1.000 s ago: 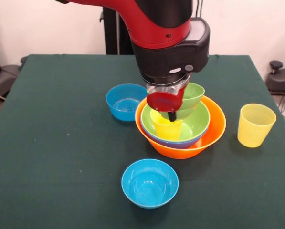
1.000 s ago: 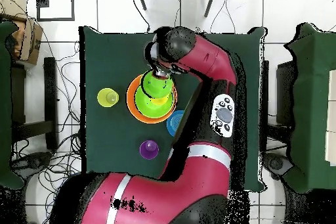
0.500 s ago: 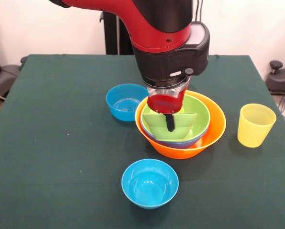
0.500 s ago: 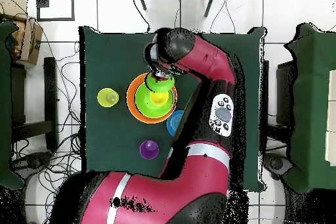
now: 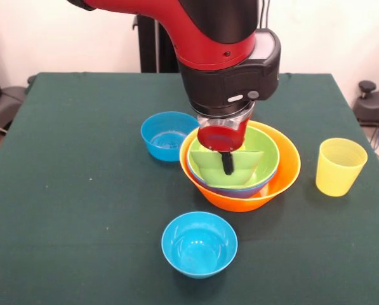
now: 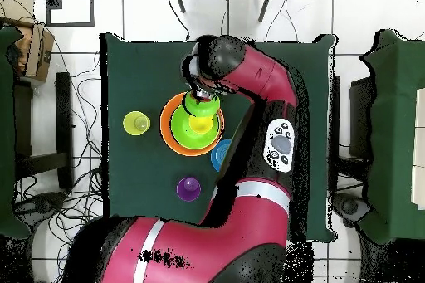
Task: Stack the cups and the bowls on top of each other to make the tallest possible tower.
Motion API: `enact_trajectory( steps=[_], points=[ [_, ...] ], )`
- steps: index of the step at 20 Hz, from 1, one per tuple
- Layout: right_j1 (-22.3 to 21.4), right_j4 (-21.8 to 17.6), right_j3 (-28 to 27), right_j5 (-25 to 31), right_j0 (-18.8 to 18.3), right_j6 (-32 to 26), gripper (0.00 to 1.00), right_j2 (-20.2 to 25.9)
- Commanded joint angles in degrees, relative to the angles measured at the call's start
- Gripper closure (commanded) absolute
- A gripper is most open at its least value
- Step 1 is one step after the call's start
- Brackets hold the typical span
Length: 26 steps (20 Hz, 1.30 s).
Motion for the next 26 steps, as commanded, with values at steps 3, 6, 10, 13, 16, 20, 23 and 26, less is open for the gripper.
enact_trajectory(
  steps=[3,6,10,13,16,20,23,26],
  points=[
    [-3.0,-3.3,0.0,10.9,1.4,0.3,0.00,2.5],
    [-5.0,-4.5,-0.8,15.8,1.4,0.1,0.00,0.7],
    [-5.5,-6.3,-2.0,18.1,1.3,-1.4,0.00,-0.4],
    [-5.6,-7.3,-1.9,17.4,1.2,-1.9,1.00,-0.6],
    [-5.4,-7.8,-2.5,17.5,1.1,-2.5,1.00,-0.6],
    [-5.3,-8.3,-2.6,17.7,0.8,-2.5,1.00,-0.3],
    [-5.4,-8.5,-2.3,17.2,0.8,-2.8,1.00,-0.3],
    [-5.6,-8.6,-2.0,17.2,0.9,-2.7,1.00,-0.3]
  ],
)
